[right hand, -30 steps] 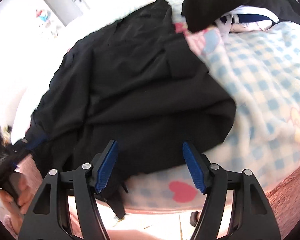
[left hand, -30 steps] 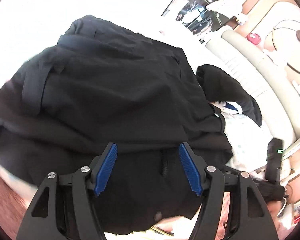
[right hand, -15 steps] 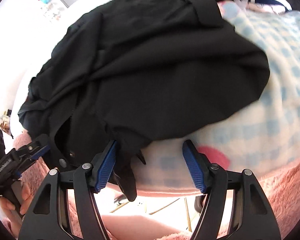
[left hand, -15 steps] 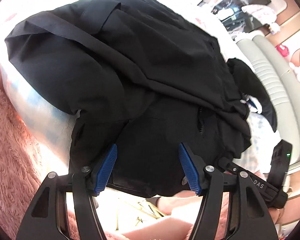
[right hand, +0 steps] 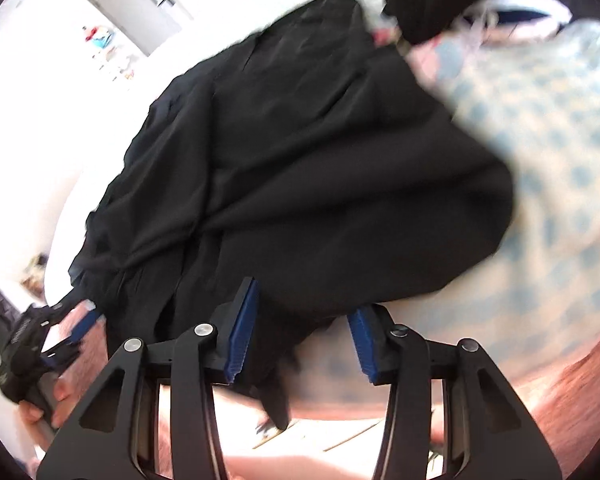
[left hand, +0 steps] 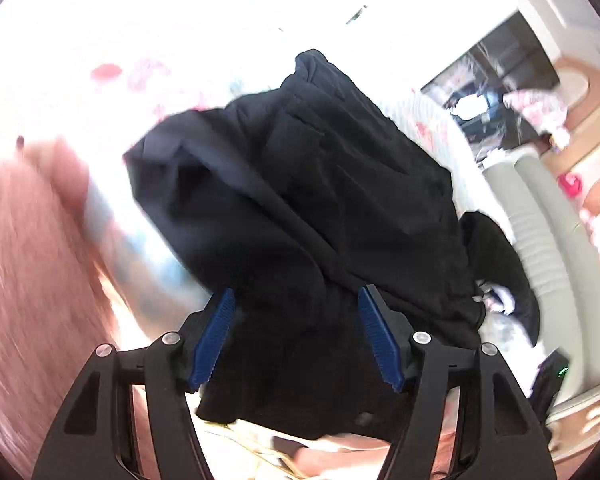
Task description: Fold clothes
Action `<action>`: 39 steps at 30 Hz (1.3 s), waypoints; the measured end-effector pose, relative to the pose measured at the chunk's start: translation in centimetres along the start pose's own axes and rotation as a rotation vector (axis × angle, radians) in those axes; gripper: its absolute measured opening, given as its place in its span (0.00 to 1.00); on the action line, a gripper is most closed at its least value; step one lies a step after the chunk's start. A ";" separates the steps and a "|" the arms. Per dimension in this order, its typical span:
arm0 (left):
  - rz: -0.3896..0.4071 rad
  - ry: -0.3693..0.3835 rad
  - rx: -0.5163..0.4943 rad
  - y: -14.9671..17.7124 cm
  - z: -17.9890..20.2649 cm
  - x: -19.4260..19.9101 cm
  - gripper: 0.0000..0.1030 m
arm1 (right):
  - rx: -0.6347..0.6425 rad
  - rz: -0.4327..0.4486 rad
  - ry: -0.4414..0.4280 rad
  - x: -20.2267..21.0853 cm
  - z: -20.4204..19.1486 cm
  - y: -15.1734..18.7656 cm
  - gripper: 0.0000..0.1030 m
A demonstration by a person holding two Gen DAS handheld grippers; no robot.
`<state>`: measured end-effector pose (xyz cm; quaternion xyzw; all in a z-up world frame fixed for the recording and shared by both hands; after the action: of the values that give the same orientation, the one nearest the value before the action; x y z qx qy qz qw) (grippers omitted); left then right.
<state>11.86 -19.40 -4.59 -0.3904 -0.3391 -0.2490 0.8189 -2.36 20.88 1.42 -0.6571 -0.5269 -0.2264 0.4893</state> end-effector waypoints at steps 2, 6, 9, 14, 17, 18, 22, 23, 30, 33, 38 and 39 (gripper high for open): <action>-0.058 -0.042 0.066 0.0 -1.6 -0.7 0.62 | -0.044 -0.048 0.029 -0.8 0.9 0.1 0.43; 0.021 -0.018 0.094 -0.9 -3.0 1.6 0.62 | -0.109 -0.085 0.018 -1.7 1.3 0.4 0.45; 0.080 -0.045 0.107 -2.3 -4.0 2.4 0.64 | -0.139 -0.065 -0.037 -0.9 2.1 -0.4 0.56; 0.067 -0.062 0.172 -4.4 -6.6 1.1 0.53 | -0.189 -0.018 -0.038 -1.2 2.8 -1.8 0.52; 0.159 -0.143 0.109 -5.7 -6.2 2.3 0.30 | -0.145 0.056 0.051 -0.2 2.4 -2.4 0.50; 0.154 -0.179 0.108 -5.9 -6.4 2.5 0.29 | -0.145 0.067 0.082 0.2 2.7 -2.6 0.50; 0.131 -0.302 0.109 -6.3 -7.0 3.5 0.29 | -0.177 0.081 0.158 1.6 5.6 -3.3 0.50; 0.126 -0.320 0.108 -6.4 -7.2 3.8 0.30 | -0.184 0.085 0.170 1.6 6.2 -3.5 0.50; 0.138 -0.183 0.164 -4.6 -4.4 3.4 0.42 | -0.222 0.093 0.144 0.3 7.3 -4.9 0.55; 0.247 -0.175 0.133 -5.0 -2.9 5.2 0.45 | -0.225 0.105 0.115 3.4 8.6 -3.0 0.56; 0.202 -0.166 0.031 -6.6 -1.2 2.3 0.53 | -0.184 0.138 0.201 2.2 9.2 -2.7 0.61; 0.157 -0.177 0.027 -6.7 -1.3 0.9 0.53 | -0.167 0.111 0.236 1.5 9.4 -2.8 0.61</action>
<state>8.38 -24.40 -1.30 -0.4249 -0.3818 -0.1442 0.8080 -6.43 29.77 -0.17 -0.6924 -0.4080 -0.3176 0.5032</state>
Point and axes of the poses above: each gripper's, at about its wrist camera, not at the fingertips, and x roughly against the way its jaws point, z to its right, y to its underside, the point moved 3 cm from there along -x, roughly the way its jaws point, and after that the axes turned 4 degrees about -x, right-handed, at the moved point
